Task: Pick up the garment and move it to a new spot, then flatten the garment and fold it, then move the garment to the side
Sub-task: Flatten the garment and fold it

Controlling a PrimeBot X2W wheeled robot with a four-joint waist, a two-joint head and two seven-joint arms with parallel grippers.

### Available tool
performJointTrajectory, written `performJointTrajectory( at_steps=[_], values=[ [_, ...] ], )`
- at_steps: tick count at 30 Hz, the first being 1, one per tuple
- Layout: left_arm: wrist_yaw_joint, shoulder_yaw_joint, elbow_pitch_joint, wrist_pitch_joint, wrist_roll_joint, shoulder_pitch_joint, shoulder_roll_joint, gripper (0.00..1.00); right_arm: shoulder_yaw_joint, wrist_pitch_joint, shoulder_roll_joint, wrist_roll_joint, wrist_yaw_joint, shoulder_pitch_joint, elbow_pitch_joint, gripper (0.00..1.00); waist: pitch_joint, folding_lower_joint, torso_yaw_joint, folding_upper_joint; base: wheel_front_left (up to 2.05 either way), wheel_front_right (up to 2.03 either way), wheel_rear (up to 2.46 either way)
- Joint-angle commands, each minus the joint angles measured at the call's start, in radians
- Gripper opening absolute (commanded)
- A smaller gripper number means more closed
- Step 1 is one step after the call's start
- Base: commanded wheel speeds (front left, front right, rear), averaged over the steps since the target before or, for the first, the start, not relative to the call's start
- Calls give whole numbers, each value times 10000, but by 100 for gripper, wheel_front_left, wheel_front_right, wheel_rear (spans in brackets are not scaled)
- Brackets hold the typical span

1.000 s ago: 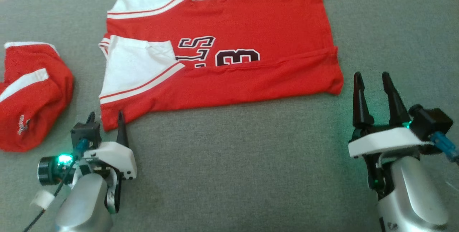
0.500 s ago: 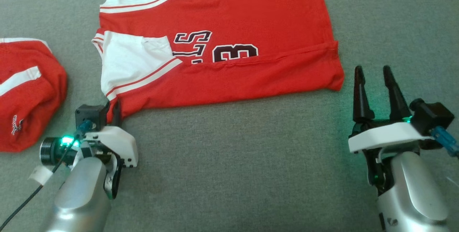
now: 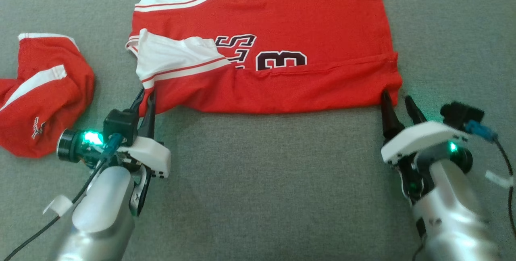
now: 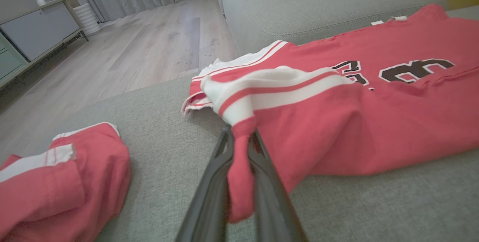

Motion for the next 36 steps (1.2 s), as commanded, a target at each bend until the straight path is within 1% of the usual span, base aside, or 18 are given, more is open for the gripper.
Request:
performJointTrajectory(
  at_steps=[1,6,11,12,13,17,23,29,36],
  values=[
    [-8,290,-351,20,59,-441,371,0,406,-4,35,160,67,-405,178,100,15,1,38,0,0,0,0],
    [41,204,-588,181,68,-411,433,0,1001,-155,35,547,67,-1294,1882,100,54,1,144,0,0,0,0],
    [93,160,-687,266,15,-312,463,0,1748,-382,35,1034,67,-1956,2990,100,84,1,197,0,0,0,0],
    [101,150,-690,277,5,-296,466,0,1902,-419,35,1150,67,-2042,3154,52,73,1,196,0,0,0,0],
    [112,140,-688,285,-4,-276,468,0,2063,-477,35,1230,67,-2114,3303,0,48,1,191,0,0,0,0],
    [149,126,-633,296,-68,-143,508,0,2509,-877,35,1322,67,-2326,3895,0,-140,1,124,0,0,0,0],
    [231,122,-498,290,-184,125,552,0,2712,-1442,36,991,67,-2698,4825,0,-560,1,-15,0,0,0,0],
    [251,118,-373,265,-336,404,540,0,2936,-1500,36,932,67,-2773,5011,0,-966,1,-61,0,0,0,0],
    [277,140,-321,234,-502,714,644,0,2898,-1399,36,1021,67,-2758,5167,0,-1453,1,-51,0,0,0,0]
  ],
)
